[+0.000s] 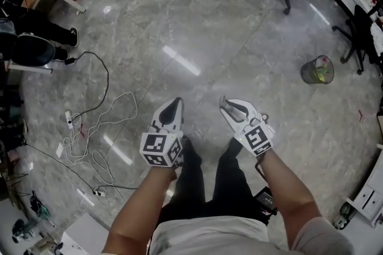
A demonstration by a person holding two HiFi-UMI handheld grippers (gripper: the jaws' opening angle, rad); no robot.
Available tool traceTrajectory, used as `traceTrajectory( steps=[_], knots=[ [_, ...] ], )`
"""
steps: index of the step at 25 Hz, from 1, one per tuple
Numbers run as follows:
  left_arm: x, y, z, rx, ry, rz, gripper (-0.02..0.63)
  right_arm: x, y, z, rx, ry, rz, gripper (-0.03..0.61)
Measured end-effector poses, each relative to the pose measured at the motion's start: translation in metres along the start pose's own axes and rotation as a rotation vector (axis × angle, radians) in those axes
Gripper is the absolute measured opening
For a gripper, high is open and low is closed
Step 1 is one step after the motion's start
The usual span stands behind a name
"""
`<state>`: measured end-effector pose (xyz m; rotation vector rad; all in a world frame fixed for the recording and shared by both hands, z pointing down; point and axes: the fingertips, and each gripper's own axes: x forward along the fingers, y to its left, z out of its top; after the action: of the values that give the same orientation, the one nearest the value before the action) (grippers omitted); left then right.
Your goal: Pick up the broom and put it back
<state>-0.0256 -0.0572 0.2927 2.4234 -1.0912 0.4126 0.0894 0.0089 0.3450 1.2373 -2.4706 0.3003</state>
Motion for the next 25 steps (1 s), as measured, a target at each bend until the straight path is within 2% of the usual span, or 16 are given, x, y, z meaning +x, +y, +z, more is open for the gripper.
traceTrajectory(
  steps=[7, 9, 13, 18, 21, 25],
  knots=[
    [-0.076, -0.057, 0.101, 0.062, -0.064, -0.057, 0.005, -0.077, 0.019, 0.132, 0.059, -0.137, -0.049, 0.084],
    [-0.098, -0.072, 0.14, 0.065, -0.106, -0.079, 0.005, -0.094, 0.024, 0.176, 0.056, -0.174, -0.044, 0.084],
    [-0.14, -0.097, 0.218, 0.156, -0.197, -0.104, 0.005, -0.124, 0.038, 0.27, 0.065, -0.273, -0.04, 0.086],
    [-0.173, -0.106, 0.286, 0.218, -0.3, -0.082, 0.005, -0.15, 0.06, 0.373, 0.011, -0.384, -0.015, 0.086],
    [-0.19, -0.105, 0.302, 0.222, -0.341, -0.064, 0.005, -0.159, 0.077, 0.407, -0.025, -0.414, 0.002, 0.086],
    [-0.2, -0.105, 0.321, 0.221, -0.382, -0.064, 0.005, -0.159, 0.084, 0.426, -0.066, -0.412, 0.018, 0.086]
  ],
)
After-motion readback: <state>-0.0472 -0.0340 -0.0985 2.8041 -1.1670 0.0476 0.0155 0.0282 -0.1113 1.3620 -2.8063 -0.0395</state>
